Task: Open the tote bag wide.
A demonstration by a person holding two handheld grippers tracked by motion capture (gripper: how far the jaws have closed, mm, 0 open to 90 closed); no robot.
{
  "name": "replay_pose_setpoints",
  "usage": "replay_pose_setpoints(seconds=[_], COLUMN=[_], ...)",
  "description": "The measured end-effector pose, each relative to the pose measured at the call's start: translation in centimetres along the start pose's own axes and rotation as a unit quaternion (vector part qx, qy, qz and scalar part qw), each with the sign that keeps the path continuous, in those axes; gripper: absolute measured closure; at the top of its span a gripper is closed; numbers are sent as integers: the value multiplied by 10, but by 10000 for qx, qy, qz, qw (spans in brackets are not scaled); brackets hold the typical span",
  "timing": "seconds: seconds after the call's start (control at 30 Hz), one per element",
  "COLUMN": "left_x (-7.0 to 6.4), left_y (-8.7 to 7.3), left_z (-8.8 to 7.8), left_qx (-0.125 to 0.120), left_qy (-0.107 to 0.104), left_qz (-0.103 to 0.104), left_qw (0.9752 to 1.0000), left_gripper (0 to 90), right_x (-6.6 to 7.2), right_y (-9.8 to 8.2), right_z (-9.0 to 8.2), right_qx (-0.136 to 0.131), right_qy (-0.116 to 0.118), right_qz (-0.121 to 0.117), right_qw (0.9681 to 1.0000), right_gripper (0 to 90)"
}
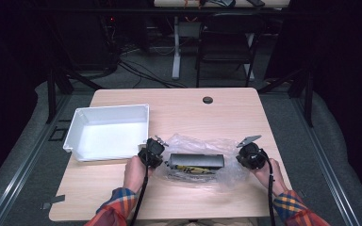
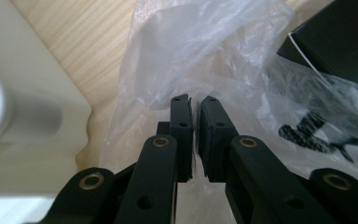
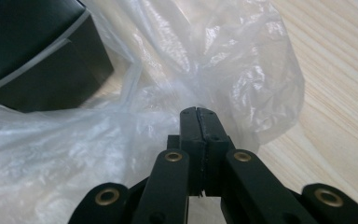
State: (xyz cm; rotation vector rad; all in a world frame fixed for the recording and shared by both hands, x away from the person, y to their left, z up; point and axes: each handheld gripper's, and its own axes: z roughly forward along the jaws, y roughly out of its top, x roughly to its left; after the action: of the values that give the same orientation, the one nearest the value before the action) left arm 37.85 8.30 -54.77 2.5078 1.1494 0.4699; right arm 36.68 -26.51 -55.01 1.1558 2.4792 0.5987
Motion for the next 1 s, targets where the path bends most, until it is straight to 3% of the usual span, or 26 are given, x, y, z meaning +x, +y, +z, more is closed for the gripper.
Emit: replay_pose_setpoints(seconds=[0.13, 0.2, 0.43, 0.63, 0.7, 0.8, 1.0], left_x=[3, 5, 6, -13, -22, -31, -36], left_y=[1, -1, -13, -17, -17, -15, -10], left_z=[5, 1, -38, -71, -72, -65, -51], left_qx=[38, 40, -318, -746, -787, -764, -739], left_qy=[-89, -181, -450, -647, -756, -739, -697], left_qz=[-46, -48, -164, 116, 269, 434, 560], left_qw=[9999, 9998, 9983, 9950, 9937, 9934, 9933], left_gripper=[813, 749, 538, 437, 419, 414, 449], right_x=[0, 1, 0, 2, 4, 5, -4], right_y=[-1, -1, 4, 14, 19, 27, 37], right_z=[1, -2, -28, -47, -48, -40, -14], right_qx=[28, -34, -562, -969, -992, -913, -727], right_qy=[-73, 17, 395, 504, 533, 469, 472], right_qz=[-22, -77, -75, -168, -193, -250, -43], right_qw=[10000, 10000, 9976, 9939, 9935, 9944, 9962], right_gripper=[900, 845, 681, 566, 505, 460, 438])
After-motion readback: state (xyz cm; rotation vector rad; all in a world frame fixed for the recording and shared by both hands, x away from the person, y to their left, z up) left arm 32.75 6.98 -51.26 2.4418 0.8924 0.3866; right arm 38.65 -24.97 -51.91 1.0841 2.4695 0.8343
